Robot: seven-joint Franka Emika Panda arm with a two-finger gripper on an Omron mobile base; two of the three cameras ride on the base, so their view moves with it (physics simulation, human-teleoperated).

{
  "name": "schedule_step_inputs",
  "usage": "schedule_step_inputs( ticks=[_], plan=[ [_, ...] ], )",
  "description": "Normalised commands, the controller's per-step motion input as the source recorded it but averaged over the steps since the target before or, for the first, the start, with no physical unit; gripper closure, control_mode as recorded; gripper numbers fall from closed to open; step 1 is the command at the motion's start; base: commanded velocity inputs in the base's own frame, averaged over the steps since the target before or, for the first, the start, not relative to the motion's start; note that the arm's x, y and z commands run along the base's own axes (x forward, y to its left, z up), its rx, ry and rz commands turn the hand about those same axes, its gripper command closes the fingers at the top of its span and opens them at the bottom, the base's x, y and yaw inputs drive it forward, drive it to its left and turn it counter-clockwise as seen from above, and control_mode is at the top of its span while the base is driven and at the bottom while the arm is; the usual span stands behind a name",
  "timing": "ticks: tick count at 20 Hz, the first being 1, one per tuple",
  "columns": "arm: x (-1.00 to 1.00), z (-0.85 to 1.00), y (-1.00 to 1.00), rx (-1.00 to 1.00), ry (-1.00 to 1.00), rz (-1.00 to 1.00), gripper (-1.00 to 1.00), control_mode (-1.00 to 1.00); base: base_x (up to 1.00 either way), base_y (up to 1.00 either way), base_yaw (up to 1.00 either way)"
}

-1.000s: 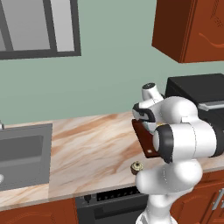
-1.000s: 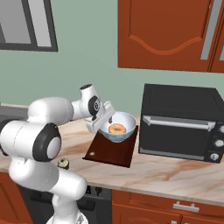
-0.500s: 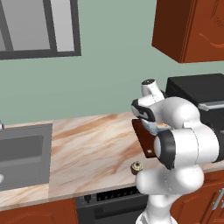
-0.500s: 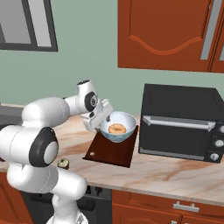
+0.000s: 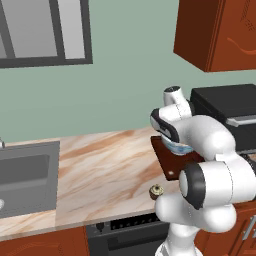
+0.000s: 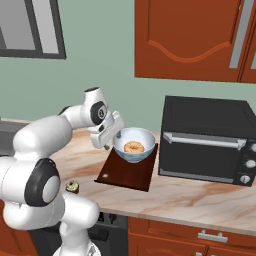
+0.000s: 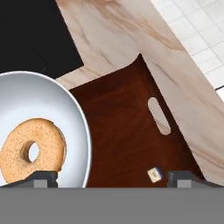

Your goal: Place the bowl with donut and the cupcake onto the tray.

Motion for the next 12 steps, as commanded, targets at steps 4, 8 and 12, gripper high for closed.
schedule_step_inputs(
  ticks=[4, 8, 12],
  plan=[
    [-0.15, 0.22, 0.03, 0.06, 0.05, 0.19, -1.00, -1.00, 0.00, 0.00, 0.00],
    [-0.13, 0.25, 0.09, 0.07, 0.05, 0.18, -1.00, -1.00, 0.00, 0.00, 0.00],
    [-0.16, 0.22, 0.09, 0.06, 0.06, 0.19, -1.00, -1.00, 0.00, 0.00, 0.00]
  ],
)
